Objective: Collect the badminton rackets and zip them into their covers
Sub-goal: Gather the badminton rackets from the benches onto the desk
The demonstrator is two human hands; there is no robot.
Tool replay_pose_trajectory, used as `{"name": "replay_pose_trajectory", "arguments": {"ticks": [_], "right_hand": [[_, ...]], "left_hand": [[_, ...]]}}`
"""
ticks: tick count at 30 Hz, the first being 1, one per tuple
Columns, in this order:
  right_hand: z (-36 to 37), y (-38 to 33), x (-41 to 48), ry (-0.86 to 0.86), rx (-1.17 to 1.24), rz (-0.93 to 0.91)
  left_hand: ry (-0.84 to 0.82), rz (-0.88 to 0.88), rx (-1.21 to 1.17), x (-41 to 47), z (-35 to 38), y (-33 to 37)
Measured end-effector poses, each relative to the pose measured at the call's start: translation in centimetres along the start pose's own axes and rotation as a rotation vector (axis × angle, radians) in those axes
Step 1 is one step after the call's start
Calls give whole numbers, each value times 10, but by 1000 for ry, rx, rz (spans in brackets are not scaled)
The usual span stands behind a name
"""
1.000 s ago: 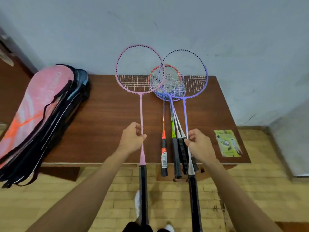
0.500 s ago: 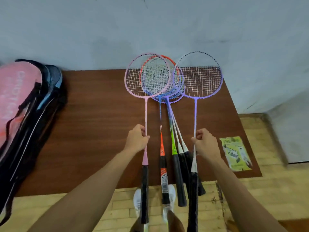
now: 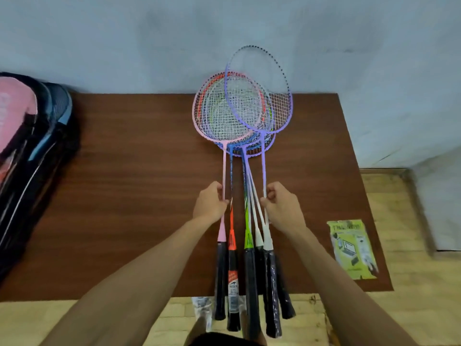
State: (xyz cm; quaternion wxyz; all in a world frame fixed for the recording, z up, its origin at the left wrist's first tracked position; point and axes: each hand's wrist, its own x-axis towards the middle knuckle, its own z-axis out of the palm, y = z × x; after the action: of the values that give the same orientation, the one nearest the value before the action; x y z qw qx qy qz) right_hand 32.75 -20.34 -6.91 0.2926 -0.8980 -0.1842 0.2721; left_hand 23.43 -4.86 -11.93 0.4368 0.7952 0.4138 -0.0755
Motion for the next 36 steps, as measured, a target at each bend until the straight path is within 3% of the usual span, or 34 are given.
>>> {"name": "replay_pose_trajectory", "arguments": {"ticks": [13,22,36], "right_hand": [[41,-18,14,-122,-52,0],[55,-11,28,33,-42,21],[38,-12,-1,52,-32,106]], "left_hand": [[-58,96,-98,-2,-9,-14],[-96,120,-155,-16,-16,-22],[-113,207,-45,-30,-47,-19]]}}
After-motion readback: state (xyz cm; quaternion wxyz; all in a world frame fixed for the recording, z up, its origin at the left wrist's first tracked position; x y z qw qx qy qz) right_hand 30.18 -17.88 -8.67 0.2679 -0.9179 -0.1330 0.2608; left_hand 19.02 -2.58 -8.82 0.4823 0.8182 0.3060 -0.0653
